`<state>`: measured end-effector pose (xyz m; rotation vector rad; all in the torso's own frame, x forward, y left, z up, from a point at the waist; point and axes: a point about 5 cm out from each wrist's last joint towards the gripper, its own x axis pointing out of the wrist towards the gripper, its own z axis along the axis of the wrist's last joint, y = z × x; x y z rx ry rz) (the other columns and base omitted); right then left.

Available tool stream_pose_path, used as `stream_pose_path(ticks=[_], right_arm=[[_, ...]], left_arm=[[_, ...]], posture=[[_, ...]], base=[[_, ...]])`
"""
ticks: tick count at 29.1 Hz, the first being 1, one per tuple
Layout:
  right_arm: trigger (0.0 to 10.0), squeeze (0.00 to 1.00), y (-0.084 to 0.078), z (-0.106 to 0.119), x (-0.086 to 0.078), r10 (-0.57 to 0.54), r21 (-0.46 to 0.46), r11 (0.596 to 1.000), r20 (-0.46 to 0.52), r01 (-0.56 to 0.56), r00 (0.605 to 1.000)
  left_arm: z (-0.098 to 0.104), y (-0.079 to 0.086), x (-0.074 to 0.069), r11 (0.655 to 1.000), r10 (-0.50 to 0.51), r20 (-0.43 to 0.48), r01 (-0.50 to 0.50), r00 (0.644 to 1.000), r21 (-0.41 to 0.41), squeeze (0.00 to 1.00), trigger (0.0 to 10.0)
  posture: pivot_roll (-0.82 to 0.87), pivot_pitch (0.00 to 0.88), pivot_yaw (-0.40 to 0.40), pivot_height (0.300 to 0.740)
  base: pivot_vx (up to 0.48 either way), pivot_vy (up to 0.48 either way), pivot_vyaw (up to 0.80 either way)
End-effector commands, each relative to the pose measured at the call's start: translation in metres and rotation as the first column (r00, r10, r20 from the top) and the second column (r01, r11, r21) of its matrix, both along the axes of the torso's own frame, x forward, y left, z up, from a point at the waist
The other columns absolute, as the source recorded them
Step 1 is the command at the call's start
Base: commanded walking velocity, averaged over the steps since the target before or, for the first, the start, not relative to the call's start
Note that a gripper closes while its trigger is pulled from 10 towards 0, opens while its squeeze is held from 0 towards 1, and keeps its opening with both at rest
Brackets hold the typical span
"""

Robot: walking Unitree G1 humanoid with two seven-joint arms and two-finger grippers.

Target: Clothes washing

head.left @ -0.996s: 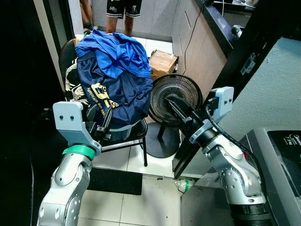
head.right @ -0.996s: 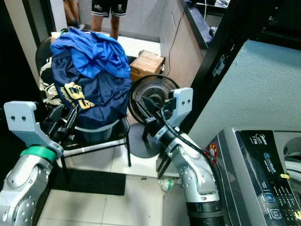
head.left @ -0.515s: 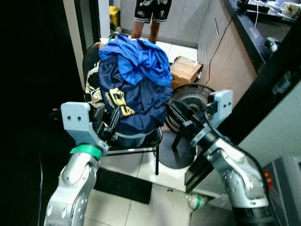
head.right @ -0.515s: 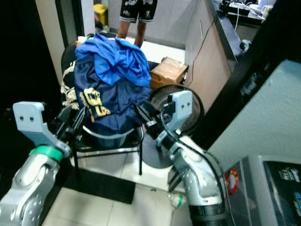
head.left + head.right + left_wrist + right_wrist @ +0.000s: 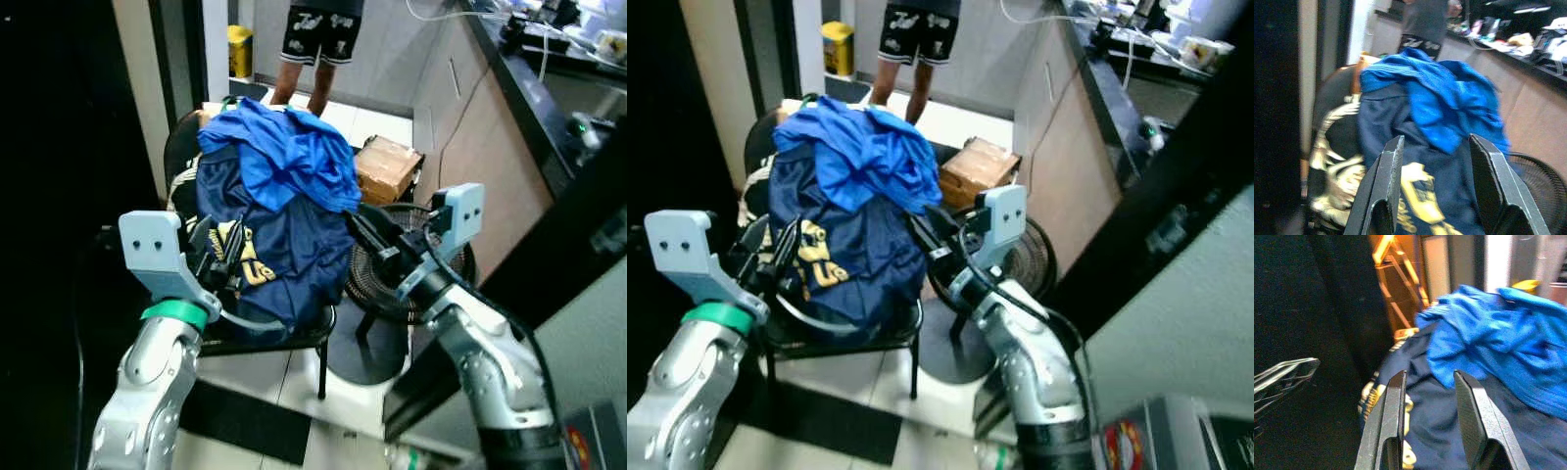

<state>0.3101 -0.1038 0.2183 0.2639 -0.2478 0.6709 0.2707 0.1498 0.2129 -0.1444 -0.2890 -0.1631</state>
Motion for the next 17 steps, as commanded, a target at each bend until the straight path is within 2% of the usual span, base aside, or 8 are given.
stream_pose_path(ticks=[1,14,17], right_arm=[[10.0,0.00,-0.0065,-0.0031,0.0003,-0.027,-0.007,1.000,-0.009,0.027,1.000],[10.0,0.00,-0.0066,-0.0027,0.0005,-0.026,-0.007,1.000,-0.005,0.026,1.000],[10.0,0.00,-0.0062,-0.0026,0.0009,-0.026,-0.007,1.000,-0.003,0.026,1.000]], left_arm=[[-0.0011,-0.0055,-0.0012,1.000,-0.026,-0.001,0.026,1.000,-0.007,0.00,10.0],[-0.0007,-0.0064,0.0002,0.999,-0.031,-0.002,0.031,1.000,-0.006,0.00,10.0],[-0.0020,-0.0065,0.0004,1.000,-0.028,-0.010,0.028,1.000,-0.013,0.00,10.0]], posture=[[0.05,0.053,-0.087,0.740],[0.05,0.053,-0.081,0.740],[0.05,0.053,-0.081,0.740]], base=[[0.412,0.000,0.00],[0.398,0.000,0.00],[0.000,0.000,0.00]])
